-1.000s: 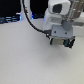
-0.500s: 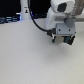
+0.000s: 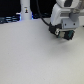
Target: Open the kcup holder, insert the kcup into the holder, and close the kcup holder
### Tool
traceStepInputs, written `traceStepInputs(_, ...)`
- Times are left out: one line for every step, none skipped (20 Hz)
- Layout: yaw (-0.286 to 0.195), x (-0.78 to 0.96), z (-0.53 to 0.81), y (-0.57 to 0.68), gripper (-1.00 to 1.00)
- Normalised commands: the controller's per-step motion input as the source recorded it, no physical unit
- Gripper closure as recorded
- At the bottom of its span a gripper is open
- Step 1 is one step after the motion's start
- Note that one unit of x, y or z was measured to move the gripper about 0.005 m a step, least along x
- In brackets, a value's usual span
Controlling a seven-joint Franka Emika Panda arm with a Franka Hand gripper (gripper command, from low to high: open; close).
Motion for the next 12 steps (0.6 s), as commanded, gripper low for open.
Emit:
traceStepInputs(0.07, -0.75, 0.01, 0.46, -1.0)
traceStepInputs(0.069, -0.74, 0.01, 0.46, -1.0)
traceStepInputs(0.07, -0.75, 0.01, 0.46, -1.0)
traceStepInputs(0.077, -0.74, 0.01, 0.44, -1.0)
traceStepInputs(0.084, -0.74, 0.01, 0.42, -1.0)
traceStepInputs(0.086, -0.79, 0.0, 0.39, -1.0)
traceStepInputs(0.085, -0.77, 0.0, 0.38, -1.0)
traceStepInputs(0.085, -0.78, -0.01, 0.38, -1.0)
traceStepInputs(0.086, -0.78, -0.01, 0.38, -1.0)
traceStepInputs(0.085, -0.78, -0.01, 0.38, -1.0)
traceStepInputs(0.084, -0.75, -0.02, 0.39, -1.0)
traceStepInputs(0.082, -0.73, -0.01, 0.42, -1.0)
